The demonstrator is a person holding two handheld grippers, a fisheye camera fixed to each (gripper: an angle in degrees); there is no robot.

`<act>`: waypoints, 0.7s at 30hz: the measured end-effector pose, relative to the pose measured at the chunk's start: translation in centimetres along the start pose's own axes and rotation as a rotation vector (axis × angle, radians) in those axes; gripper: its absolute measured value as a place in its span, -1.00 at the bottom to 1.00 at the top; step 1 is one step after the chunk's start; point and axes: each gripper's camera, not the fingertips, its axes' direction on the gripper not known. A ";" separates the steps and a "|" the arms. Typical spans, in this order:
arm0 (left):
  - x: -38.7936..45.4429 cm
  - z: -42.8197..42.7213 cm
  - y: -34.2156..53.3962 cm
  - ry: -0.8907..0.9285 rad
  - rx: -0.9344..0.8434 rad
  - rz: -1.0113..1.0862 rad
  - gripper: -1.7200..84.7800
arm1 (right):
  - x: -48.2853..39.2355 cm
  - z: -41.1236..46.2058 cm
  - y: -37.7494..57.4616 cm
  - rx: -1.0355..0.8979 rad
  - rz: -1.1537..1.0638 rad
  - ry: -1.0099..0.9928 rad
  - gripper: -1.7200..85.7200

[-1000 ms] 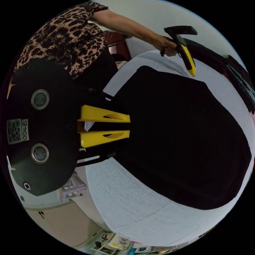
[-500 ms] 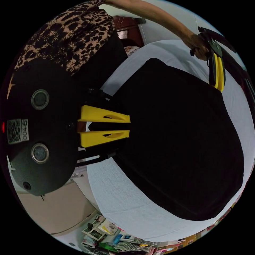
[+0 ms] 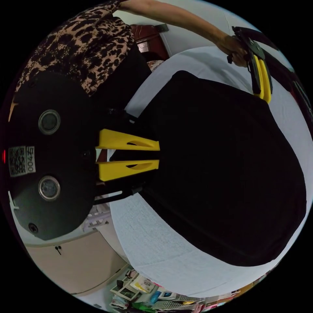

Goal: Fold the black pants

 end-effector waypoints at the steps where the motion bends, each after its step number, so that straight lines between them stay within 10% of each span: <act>1: 0.3 0.3 -0.3 -0.007 -0.005 0.015 -0.78 | -0.2 0.0 -0.1 0.001 -0.005 0.011 -0.84; 21: -0.7 -0.1 0.4 -0.034 -0.003 -0.173 -0.94 | -0.2 1.8 -1.7 -0.025 -0.077 0.072 -0.85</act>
